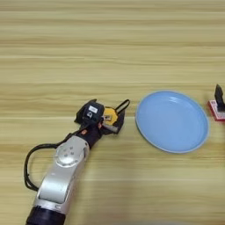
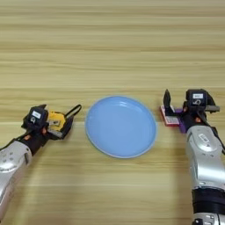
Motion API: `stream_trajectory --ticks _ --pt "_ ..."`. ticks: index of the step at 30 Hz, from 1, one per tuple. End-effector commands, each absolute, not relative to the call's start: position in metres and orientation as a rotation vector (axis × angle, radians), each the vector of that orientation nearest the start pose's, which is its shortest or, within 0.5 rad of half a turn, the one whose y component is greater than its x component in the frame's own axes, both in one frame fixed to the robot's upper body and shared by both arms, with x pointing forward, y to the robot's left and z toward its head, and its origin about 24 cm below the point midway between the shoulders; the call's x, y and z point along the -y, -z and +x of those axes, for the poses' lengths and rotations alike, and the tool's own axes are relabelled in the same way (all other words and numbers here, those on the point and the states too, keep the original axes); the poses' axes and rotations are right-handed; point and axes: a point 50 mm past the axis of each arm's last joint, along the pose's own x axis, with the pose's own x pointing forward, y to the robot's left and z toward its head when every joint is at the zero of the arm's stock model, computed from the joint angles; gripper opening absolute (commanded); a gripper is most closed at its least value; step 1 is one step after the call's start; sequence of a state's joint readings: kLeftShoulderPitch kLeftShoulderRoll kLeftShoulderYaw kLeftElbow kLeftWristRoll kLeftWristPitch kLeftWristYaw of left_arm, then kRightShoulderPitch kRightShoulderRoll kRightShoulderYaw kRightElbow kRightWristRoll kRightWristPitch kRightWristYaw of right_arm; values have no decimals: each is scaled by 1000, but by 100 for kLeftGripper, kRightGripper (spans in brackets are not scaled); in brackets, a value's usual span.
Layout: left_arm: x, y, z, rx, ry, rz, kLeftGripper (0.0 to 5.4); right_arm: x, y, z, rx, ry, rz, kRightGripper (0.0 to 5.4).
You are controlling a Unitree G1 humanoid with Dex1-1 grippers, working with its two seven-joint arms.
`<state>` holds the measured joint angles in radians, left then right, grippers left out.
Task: Move the objects on the table
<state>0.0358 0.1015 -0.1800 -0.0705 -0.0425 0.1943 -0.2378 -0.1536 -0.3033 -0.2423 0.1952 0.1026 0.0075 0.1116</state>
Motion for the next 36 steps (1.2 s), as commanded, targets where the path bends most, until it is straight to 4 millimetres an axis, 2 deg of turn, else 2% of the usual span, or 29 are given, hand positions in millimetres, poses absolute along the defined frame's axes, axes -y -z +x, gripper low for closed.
stream_trajectory --ticks 1,17,22,28,36 --pt "-119 -19 241 -216 390 68 540 257 -66 281 4 131 -155 538" --pt "-120 5 242 -283 377 75 540 256 -66 282 5 131 -154 538" --pt "-125 8 244 -272 356 73 490 255 -65 282 5 132 -154 540" --pt "-125 6 246 -234 359 76 445 255 -65 282 4 131 -154 540" --pt "-125 -6 253 -163 371 71 439 253 -65 282 4 131 -153 540"
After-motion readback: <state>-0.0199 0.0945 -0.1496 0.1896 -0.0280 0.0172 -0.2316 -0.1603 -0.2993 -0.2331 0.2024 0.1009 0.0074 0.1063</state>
